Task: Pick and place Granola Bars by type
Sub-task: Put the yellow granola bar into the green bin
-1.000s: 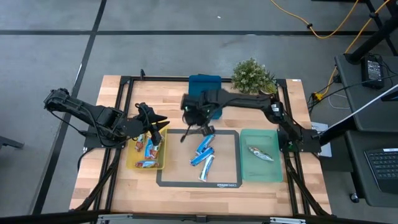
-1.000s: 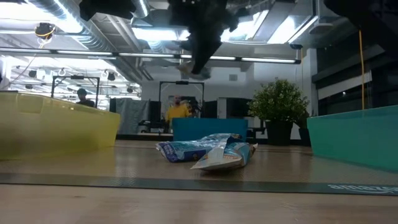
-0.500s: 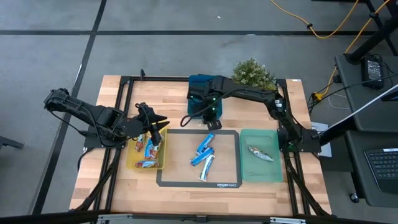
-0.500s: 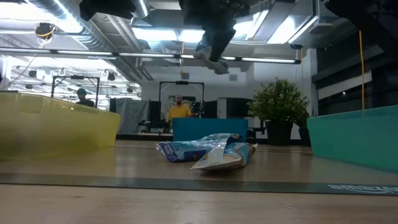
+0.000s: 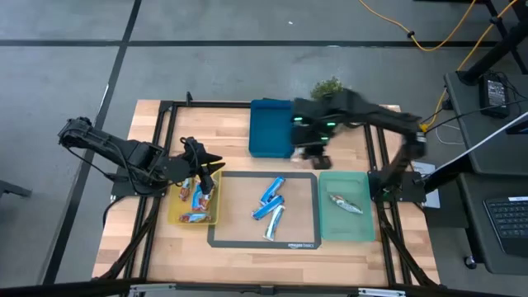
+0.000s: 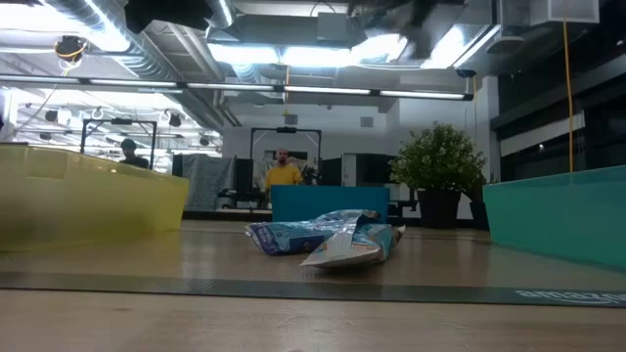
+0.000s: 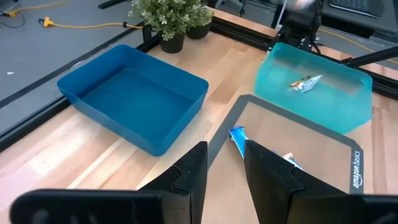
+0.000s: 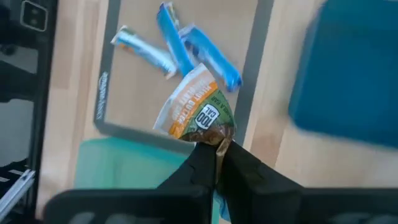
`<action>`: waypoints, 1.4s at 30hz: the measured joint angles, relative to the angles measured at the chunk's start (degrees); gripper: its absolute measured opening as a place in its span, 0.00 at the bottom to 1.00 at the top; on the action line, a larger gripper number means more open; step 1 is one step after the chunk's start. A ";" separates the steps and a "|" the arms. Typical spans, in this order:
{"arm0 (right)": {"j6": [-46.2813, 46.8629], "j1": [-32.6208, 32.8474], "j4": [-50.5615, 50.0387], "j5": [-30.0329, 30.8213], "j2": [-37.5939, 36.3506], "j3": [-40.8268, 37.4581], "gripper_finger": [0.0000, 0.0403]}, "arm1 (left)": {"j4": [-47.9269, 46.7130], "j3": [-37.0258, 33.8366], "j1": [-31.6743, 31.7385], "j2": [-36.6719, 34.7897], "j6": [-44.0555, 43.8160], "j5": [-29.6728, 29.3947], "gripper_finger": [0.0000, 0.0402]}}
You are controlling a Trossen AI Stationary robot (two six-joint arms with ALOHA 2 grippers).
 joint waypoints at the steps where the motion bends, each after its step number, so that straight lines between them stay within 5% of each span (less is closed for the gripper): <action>1: 0.97 0.02 0.07 0.48 -3.32 -2.32 0.06 | 0.00 0.00 0.00 0.00 0.00 0.15 0.24; 9: 13.35 0.00 7.06 6.53 -29.09 -22.07 0.07 | 0.02 0.00 0.00 0.00 0.00 0.17 0.24; 15: 22.98 0.00 14.00 7.96 -40.87 -30.92 0.07 | 0.02 0.00 0.00 0.00 -0.44 0.15 0.24; 28: 31.78 6.21 14.39 7.00 -47.01 -34.22 0.07 | 0.03 0.00 0.00 0.00 -0.42 0.15 0.24; 33: 43.21 14.02 17.66 9.40 -50.54 -44.37 0.07 | 0.02 0.00 0.00 0.00 -0.42 0.15 0.24; 42: 58.58 25.77 37.82 8.23 -51.72 -64.33 0.07 | 0.02 0.00 0.00 0.00 -0.42 0.15 0.24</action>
